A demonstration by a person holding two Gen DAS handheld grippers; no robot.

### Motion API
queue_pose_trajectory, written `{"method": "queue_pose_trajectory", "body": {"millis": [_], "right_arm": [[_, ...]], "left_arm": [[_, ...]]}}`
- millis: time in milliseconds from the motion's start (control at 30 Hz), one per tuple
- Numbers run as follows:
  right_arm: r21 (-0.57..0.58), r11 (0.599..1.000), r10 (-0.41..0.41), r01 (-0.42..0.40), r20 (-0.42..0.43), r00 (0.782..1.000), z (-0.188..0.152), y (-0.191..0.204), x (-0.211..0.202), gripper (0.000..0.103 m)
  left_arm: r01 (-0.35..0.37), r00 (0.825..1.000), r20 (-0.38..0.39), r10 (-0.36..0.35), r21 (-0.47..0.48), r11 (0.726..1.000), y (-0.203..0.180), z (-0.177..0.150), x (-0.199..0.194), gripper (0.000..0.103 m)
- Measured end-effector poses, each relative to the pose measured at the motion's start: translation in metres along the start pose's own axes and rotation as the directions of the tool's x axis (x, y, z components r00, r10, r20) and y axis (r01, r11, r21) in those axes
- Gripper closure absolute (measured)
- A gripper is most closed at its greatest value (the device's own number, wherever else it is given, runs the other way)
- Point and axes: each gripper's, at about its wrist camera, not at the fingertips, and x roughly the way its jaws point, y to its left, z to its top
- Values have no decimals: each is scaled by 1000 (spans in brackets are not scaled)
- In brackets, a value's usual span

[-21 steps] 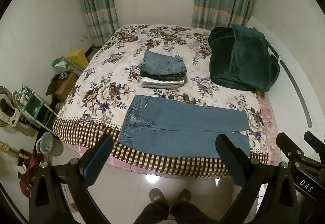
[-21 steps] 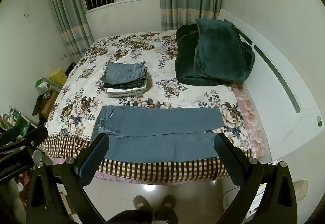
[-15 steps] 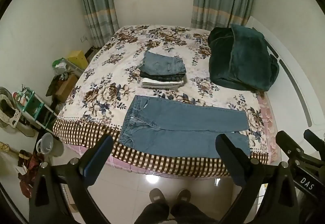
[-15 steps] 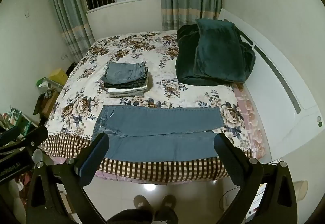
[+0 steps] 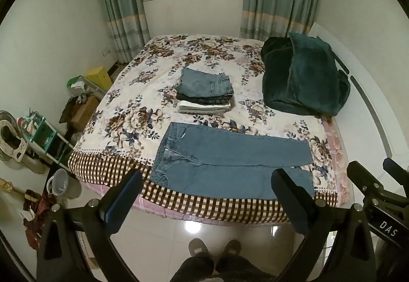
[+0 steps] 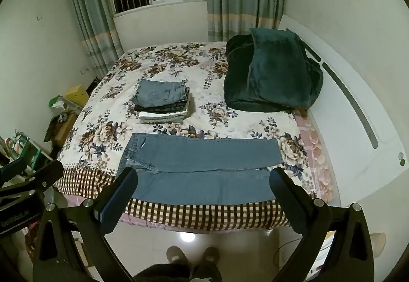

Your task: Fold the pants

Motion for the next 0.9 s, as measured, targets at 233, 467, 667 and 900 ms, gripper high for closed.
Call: {"method": "queue_pose_trajectory", "body": {"millis": [233, 467, 667, 900], "right_arm": [[-18, 1000, 6, -6, -1, 1000, 4, -1, 0, 0], [-28, 999, 16, -16, 8, 1000, 1, -2, -1, 0], [-30, 999, 16, -16, 8, 1000, 0, 0, -1, 0], [-29, 999, 14, -14, 9, 1000, 1, 2, -2, 0]], "left_arm": [[1, 1000, 7, -1, -7, 1000, 2, -1, -3, 0], [0, 1000, 12, 0, -10, 1000, 4, -2, -5, 0], [0, 1000, 13, 0, -7, 1000, 4, -3, -7, 0], [2, 1000, 21, -1, -7, 1000, 9, -1, -10, 0]]}}
